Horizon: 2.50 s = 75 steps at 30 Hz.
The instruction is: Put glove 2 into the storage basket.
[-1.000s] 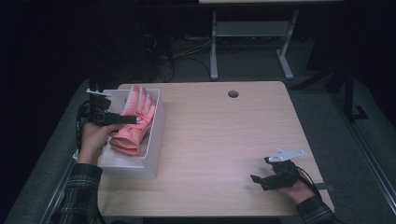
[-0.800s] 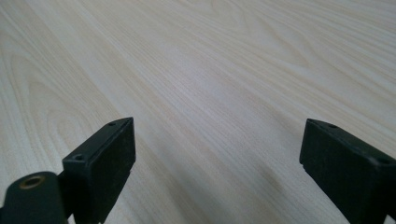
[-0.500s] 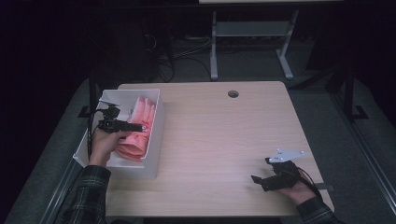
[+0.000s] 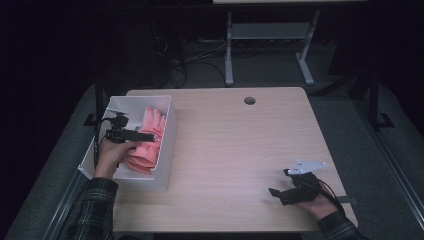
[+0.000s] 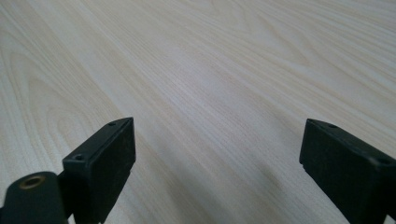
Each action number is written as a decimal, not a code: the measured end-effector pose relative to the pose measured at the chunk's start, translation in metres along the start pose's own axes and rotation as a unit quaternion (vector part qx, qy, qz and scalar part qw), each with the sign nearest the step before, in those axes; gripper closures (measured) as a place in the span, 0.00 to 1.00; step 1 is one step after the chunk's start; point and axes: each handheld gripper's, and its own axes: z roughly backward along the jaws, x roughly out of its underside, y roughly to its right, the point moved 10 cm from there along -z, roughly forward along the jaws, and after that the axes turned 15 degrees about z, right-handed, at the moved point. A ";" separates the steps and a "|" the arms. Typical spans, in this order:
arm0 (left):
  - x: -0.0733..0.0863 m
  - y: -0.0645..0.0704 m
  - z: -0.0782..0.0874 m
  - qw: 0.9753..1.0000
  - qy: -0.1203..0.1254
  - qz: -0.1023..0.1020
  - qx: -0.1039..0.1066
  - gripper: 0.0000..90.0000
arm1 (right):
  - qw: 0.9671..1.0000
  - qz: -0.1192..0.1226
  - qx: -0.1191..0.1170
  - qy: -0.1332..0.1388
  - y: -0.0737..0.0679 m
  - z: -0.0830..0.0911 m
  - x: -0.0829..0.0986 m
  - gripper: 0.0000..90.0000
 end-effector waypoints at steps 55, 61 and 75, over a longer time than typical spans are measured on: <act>0.015 0.189 0.033 0.967 0.048 -0.242 0.060 0.22 | 1.000 0.002 -0.002 -0.002 -0.001 0.000 0.001 0.11; 0.031 0.206 0.015 0.963 0.030 -0.259 0.068 0.23 | 1.000 0.002 -0.003 -0.002 -0.001 0.000 0.001 0.11; 0.072 0.231 -0.027 0.950 0.005 -0.303 0.070 0.22 | 1.000 0.002 -0.003 -0.002 -0.001 0.000 0.002 0.11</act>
